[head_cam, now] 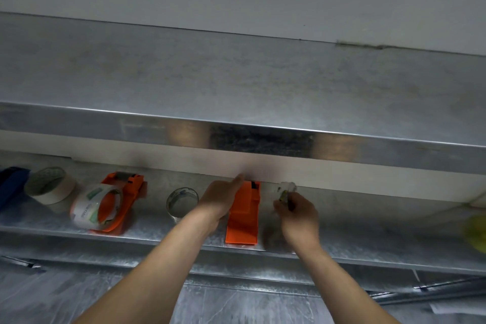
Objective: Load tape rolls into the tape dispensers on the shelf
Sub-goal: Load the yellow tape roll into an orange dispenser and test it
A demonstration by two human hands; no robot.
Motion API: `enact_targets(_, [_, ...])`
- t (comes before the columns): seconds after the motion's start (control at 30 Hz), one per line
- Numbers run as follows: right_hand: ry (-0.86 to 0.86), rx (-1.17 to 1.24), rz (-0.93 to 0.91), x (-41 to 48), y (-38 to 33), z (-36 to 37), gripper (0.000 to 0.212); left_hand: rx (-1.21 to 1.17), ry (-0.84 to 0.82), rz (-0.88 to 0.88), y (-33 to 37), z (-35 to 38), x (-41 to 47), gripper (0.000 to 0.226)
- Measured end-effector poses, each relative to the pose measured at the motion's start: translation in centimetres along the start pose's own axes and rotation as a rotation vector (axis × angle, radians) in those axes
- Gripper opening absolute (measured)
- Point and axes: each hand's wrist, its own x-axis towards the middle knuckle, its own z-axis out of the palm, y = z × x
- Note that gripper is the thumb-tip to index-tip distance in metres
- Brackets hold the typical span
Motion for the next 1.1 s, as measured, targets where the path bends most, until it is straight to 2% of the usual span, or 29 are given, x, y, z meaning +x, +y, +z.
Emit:
enact_targets(0.13, [-0.06, -0.49, 0.022, 0.8, 1.8, -2.7, 0.031, -0.017, 0.009, -0.006, 0.0, 0.2, -0.2, 0.044])
enact_targets(0.23, [-0.171, -0.664, -0.062, 0.7, 3.1, -3.0, 0.03, -0.027, 0.024, -0.002, -0.1, 0.2, -0.3, 0.045])
enact_targets(0.33, [-0.272, -0.728, -0.11, 0.2, 4.3, -2.1, 0.024, -0.02, 0.045, -0.006, -0.2, 0.2, -0.4, 0.045])
enact_targets(0.47, [-0.248, -0.695, -0.077, -0.3, 4.6, -1.6, 0.013, -0.028, 0.065, -0.016, 0.0, 0.2, -0.8, 0.054])
enact_targets(0.53, [-0.197, -0.671, -0.103, -0.3, 4.5, -1.7, 0.015, -0.022, 0.072, -0.024, 0.1, 0.2, -1.0, 0.058])
enact_targets(0.63, [-0.117, -0.605, -0.123, -0.3, 4.2, -2.0, 0.013, -0.017, 0.077, -0.022, 0.1, 0.2, -1.1, 0.051])
enact_targets(0.7, [-0.088, -0.513, -0.093, -0.4, 3.6, -2.0, 0.014, -0.022, 0.081, -0.022, 0.2, 0.1, -1.3, 0.047])
enact_targets(0.8, [-0.051, -0.36, -0.053, -0.6, 2.3, -1.7, 0.034, -0.021, 0.087, -0.011, 0.3, 0.0, -1.6, 0.045])
enact_targets(1.1, [0.032, 0.149, 0.041, -2.4, -2.8, -1.3, 0.036, -0.028, 0.105, 0.065, 0.1, -1.2, -3.0, 0.037])
